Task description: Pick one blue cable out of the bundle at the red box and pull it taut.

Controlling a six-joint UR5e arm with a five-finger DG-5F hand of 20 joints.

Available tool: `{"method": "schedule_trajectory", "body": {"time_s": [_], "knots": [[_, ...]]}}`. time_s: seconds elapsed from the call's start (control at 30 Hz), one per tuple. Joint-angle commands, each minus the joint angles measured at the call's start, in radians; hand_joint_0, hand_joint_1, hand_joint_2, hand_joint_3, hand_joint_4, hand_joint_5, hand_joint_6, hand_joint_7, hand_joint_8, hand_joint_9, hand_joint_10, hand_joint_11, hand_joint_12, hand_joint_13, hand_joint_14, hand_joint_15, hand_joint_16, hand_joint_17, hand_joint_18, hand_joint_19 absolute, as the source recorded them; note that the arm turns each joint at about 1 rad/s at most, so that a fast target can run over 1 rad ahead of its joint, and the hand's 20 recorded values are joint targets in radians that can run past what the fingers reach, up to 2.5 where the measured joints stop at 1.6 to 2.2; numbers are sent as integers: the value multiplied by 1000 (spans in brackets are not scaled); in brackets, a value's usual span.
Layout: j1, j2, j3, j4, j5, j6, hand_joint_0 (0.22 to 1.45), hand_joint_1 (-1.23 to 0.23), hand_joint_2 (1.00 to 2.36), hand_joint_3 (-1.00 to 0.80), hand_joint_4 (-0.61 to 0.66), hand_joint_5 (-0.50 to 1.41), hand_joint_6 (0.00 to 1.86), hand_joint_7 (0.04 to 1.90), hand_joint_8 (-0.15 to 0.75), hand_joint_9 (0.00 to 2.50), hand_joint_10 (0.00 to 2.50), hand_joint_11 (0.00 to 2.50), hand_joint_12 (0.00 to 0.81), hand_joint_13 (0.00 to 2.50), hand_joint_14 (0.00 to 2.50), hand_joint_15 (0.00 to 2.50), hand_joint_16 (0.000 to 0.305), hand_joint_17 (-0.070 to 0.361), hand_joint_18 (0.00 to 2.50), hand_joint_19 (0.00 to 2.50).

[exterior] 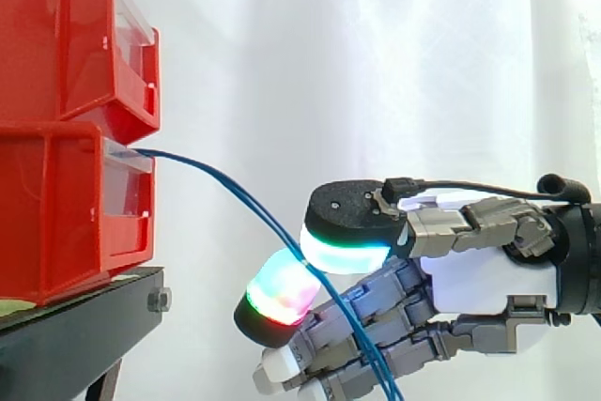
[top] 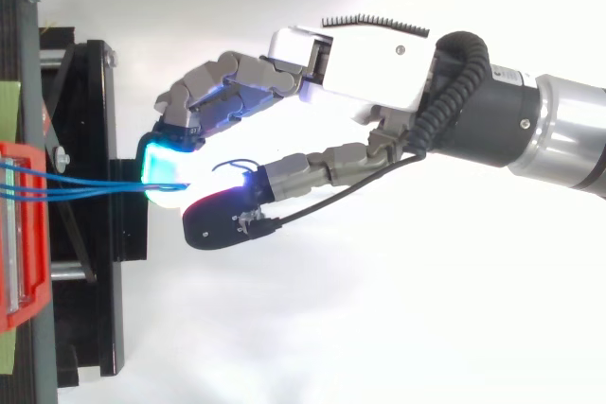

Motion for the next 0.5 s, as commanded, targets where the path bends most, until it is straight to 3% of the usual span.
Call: {"method": "schedule_trajectory", "body": {"time_s": [0.0,0.23,0.47], "knots": [[0,0,0,0,0,1,546,-716,1010,-346,150,-153,853,885,357,651,7,367,356,354,5,141,55,123,346,195],[0,0,0,0,0,11,556,-745,1010,-353,156,-148,847,922,355,654,7,372,355,357,5,135,54,122,352,192],[0,0,0,0,0,16,592,-791,1017,-135,145,-138,891,994,371,695,7,391,368,418,5,132,56,125,432,174]]}}
